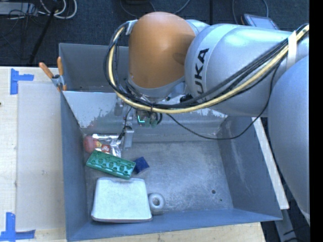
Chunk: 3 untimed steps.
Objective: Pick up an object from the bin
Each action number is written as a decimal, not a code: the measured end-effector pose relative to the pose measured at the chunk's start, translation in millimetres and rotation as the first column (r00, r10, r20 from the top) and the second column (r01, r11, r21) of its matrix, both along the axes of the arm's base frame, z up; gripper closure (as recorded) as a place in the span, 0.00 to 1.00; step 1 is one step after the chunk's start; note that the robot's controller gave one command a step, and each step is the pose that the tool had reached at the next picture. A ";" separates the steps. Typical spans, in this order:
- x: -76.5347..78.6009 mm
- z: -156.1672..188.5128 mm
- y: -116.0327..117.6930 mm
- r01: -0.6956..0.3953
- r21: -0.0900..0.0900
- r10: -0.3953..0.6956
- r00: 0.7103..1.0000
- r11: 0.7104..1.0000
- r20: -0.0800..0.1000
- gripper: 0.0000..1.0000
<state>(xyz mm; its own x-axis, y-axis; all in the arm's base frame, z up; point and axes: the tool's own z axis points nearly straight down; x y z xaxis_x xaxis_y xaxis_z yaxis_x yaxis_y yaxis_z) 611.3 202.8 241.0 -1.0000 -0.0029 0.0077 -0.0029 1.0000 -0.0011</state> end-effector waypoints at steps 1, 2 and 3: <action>-39.8 -90.9 13.5 0.058 -0.002 -0.058 0.998 0.998 -0.002 0.00; -43.3 -171.2 9.5 0.161 0.002 -0.161 0.987 0.987 -0.003 0.00; -40.6 -169.1 7.4 0.165 0.003 -0.165 0.986 0.986 0.009 1.00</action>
Offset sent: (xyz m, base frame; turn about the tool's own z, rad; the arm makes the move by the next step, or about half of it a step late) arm -0.0369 0.0134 -0.0855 0.0597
